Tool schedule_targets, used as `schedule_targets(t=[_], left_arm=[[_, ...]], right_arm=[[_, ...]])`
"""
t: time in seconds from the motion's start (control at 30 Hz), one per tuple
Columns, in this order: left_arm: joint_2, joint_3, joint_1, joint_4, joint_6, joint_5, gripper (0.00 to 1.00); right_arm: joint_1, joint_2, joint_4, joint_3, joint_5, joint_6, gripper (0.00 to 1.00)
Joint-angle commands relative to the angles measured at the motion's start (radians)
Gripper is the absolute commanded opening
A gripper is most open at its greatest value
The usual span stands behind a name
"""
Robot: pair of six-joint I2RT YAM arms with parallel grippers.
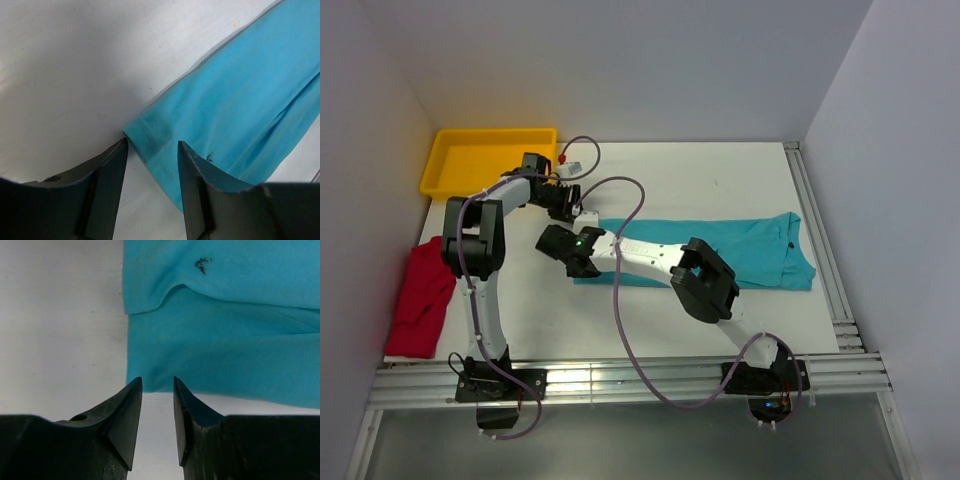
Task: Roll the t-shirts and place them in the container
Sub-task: Roll the tshirt
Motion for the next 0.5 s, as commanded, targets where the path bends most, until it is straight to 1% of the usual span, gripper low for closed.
schedule_targets(t=[0.0,0.13,0.3,0.4,0.47], left_arm=[[0.045,0.02,-0.005,-0.014,0.008,0.016,0.51],[0.062,0.026,-0.008,-0.017,0.002,0.018,0.47],[0.064,0.019,-0.008,-0.014,0.003,0.011,0.44],[0.065,0.019,-0.008,-0.017,0.006,0.007,0.44],[0.065,0.016,-0.008,-0.014,0.006,0.001,0.44]], right_arm=[[0.002,0.036,-0.04,0.072,0.066,0.013,0.39],[0.005,0.059,-0.008,0.077,0.046,-0.004,0.39],[0.032,0.101,-0.058,0.143,0.071,0.002,0.39],[0.042,0.092,-0.062,0.135,0.091,0.01,0.39],[0.046,0.073,-0.034,0.111,0.089,0.002,0.39]])
